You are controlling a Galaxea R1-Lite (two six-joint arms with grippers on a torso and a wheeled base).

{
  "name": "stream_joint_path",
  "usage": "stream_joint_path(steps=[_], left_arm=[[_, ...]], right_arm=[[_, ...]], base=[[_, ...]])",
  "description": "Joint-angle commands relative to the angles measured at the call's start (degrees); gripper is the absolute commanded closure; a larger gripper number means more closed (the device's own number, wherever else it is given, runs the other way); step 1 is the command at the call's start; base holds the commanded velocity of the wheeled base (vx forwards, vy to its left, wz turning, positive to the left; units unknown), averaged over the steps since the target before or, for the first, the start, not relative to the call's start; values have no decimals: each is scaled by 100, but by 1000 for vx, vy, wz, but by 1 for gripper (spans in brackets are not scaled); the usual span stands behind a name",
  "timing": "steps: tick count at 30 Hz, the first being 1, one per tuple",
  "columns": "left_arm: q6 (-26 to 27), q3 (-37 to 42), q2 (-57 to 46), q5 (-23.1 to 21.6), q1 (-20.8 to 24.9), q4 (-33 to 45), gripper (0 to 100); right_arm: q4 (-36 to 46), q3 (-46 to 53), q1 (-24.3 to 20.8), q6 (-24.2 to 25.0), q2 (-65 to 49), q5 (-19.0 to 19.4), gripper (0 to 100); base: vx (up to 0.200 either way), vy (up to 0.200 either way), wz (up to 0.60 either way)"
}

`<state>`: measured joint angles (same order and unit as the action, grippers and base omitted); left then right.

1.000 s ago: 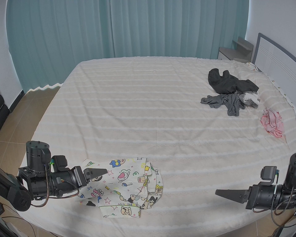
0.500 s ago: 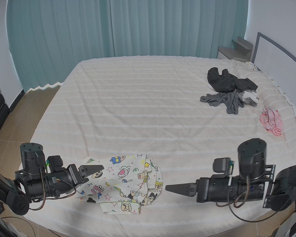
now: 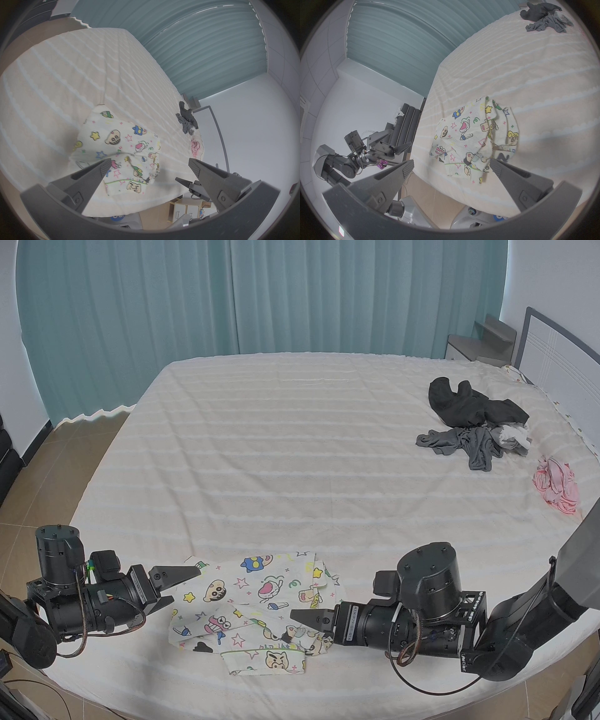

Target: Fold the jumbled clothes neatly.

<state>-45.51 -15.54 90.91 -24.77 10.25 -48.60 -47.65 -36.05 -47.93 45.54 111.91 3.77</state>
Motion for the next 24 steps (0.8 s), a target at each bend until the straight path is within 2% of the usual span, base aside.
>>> stream_joint_path(steps=[1, 3, 9, 24], left_arm=[[-2, -10, 59, 7, -41, 0, 0], [-2, -10, 50, -1, -50, 0, 0], [7, -10, 182, 7, -50, -9, 0], [-2, -10, 384, -10, -41, -26, 0]], right_arm=[[-16, -69, -5, 16, 208, -43, 0], [-16, -34, -14, 16, 226, -78, 0], [-16, 124, -120, -10, 402, -87, 0], [-25, 186, -49, -19, 780, -104, 0]], base=[[0, 200, 0], [0, 200, 0], [0, 0, 0], [0, 0, 0]])
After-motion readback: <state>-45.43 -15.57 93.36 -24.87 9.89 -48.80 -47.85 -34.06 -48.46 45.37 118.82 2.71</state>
